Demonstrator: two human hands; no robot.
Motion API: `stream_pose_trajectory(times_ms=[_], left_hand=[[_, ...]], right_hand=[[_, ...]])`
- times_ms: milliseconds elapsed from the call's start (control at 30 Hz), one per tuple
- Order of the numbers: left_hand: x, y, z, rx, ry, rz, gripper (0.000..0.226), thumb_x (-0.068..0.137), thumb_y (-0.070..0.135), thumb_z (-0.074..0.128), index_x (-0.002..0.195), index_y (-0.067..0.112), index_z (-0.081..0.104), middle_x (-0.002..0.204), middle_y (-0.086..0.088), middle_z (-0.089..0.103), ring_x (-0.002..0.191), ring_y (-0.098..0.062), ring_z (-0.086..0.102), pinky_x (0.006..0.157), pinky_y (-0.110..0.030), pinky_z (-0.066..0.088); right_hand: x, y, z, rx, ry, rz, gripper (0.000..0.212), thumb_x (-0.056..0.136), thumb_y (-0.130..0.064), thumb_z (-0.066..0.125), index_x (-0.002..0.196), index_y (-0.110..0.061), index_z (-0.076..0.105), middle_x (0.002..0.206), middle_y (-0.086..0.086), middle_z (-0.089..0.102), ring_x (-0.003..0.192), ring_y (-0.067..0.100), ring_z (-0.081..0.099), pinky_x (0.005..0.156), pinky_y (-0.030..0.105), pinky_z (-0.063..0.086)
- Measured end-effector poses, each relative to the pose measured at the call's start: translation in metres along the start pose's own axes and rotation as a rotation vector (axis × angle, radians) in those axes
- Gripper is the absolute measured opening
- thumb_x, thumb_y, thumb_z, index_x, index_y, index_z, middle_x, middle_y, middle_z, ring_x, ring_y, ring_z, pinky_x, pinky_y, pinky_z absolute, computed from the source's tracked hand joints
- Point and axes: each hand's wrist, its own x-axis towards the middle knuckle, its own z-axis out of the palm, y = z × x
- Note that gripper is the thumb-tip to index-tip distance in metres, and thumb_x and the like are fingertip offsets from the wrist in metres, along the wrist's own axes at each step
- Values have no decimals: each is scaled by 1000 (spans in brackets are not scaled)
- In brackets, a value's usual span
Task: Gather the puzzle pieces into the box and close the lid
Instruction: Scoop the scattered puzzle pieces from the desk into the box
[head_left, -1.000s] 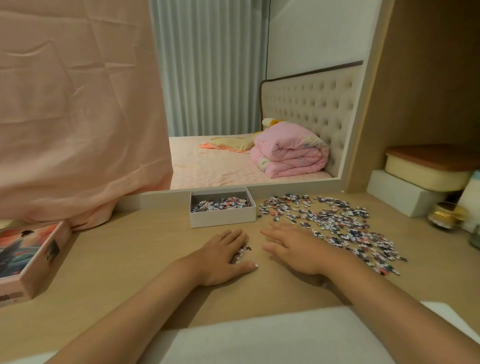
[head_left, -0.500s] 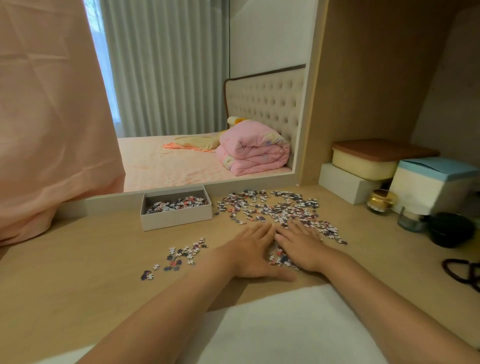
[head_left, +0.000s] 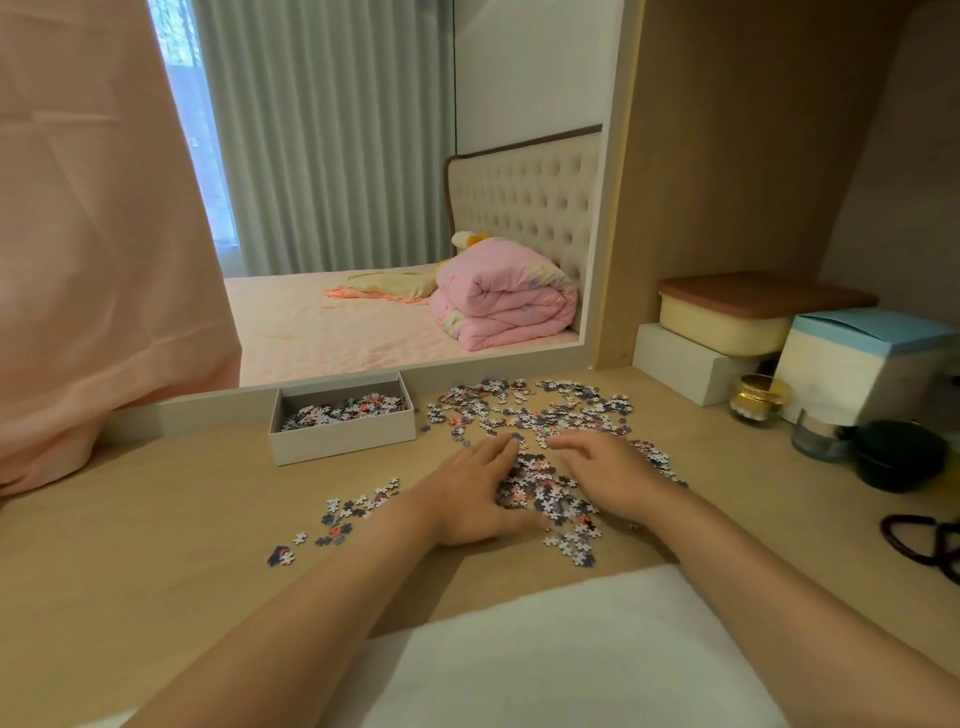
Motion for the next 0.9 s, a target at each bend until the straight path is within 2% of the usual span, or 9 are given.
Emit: stream_pose_trajectory(times_ms=[33, 100, 167, 233, 433, 667, 733, 800, 900], left_hand=[[3, 7, 3, 13, -28, 13, 110, 79, 84, 42, 157, 23, -6, 164, 6, -12, 151, -15, -8, 122, -39, 1], [10, 15, 9, 54, -64, 34, 112, 77, 85, 42, 156, 22, -8, 163, 4, -16, 150, -15, -13, 122, -40, -4], [15, 14, 13, 64, -39, 40, 110, 78, 85, 41, 157, 22, -1, 165, 4, -9, 151, -16, -8, 122, -40, -2], [16, 9, 12, 47, 24, 46, 101, 80, 82, 43, 157, 24, 13, 165, 5, 7, 150, -17, 5, 121, -38, 7], [-2, -19, 2, 8, 107, 59, 74, 88, 68, 49, 149, 28, 39, 153, 9, 36, 139, -13, 30, 114, -34, 30], [-52, -68, -9, 4, 179, -22, 59, 89, 55, 57, 142, 27, 50, 145, 7, 47, 133, -12, 40, 111, -29, 32], [-65, -78, -11, -3, 206, -42, 57, 90, 54, 57, 140, 28, 52, 144, 6, 49, 132, -14, 42, 110, -29, 33], [-78, -87, -13, -17, 247, -56, 53, 91, 53, 56, 138, 28, 54, 143, 6, 49, 131, -14, 44, 109, -29, 33], [-89, -90, -15, -27, 308, -70, 51, 91, 58, 52, 136, 33, 54, 143, 8, 48, 131, -12, 41, 108, -31, 32]], right_hand=[[-3, 5, 1, -137, -68, -16, 44, 105, -41, 38, 148, -33, 43, 161, -3, 29, 149, 21, 24, 119, 43, 23], [-11, 13, 7, -336, -188, -17, 60, 102, -58, 25, 157, -36, 15, 166, -6, 0, 152, 16, -9, 123, 46, 1], [-16, 17, 15, -448, -231, -9, 66, 100, -63, 16, 158, -36, 2, 165, -2, -13, 150, 15, -20, 123, 47, -6], [-19, 15, 21, -502, -220, -11, 67, 100, -63, 12, 158, -33, -1, 165, 1, -16, 149, 16, -23, 123, 45, -8], [-16, -8, 39, -480, -208, -47, 65, 102, -60, 10, 159, -30, 2, 166, 2, -11, 151, 16, -16, 121, 39, -6], [2, -63, 86, -393, -224, -188, 62, 105, -52, 18, 158, -21, 16, 167, 2, 4, 153, 17, -3, 123, 40, 1], [5, -74, 96, -301, -221, -233, 56, 106, -48, 23, 155, -21, 27, 164, 4, 20, 152, 18, 11, 124, 41, 10], [7, -88, 104, -112, -203, -277, 46, 106, -39, 33, 148, -22, 42, 153, 1, 42, 142, 19, 34, 119, 39, 25], [12, -102, 99, 222, -146, -190, 39, 104, -22, 43, 143, -21, 51, 145, -3, 52, 127, 12, 52, 105, 30, 40]])
